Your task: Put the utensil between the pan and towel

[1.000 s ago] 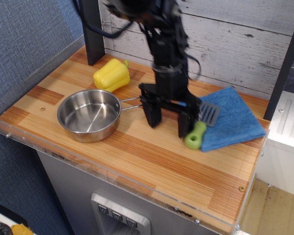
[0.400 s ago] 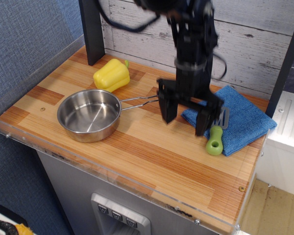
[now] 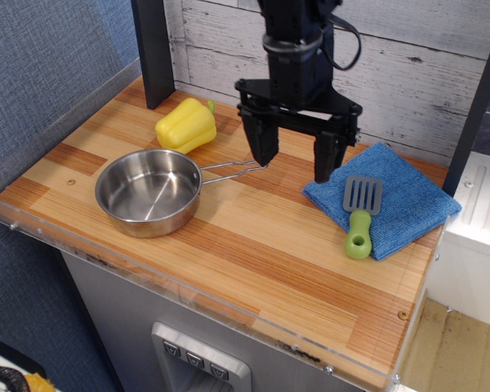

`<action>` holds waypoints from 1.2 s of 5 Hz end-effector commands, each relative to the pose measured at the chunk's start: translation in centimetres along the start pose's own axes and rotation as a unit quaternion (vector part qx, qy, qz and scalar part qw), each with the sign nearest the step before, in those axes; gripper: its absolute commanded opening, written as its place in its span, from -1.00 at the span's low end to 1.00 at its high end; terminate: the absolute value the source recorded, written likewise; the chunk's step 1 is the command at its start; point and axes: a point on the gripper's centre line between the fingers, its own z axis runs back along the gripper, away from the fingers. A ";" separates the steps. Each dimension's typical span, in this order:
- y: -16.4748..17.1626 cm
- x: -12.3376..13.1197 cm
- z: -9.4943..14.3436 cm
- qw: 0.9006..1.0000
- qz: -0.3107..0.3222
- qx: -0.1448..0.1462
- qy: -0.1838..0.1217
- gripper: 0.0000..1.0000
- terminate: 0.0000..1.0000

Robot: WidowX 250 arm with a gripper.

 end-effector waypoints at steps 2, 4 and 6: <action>-2.7 0.4 -1.3 0.999 0.028 0.033 0.031 1.00 -1.00; -4.2 -0.1 -2.5 0.997 0.048 0.036 0.038 1.00 -1.00; -4.9 -0.3 -4.5 0.996 0.052 0.043 0.049 1.00 -1.00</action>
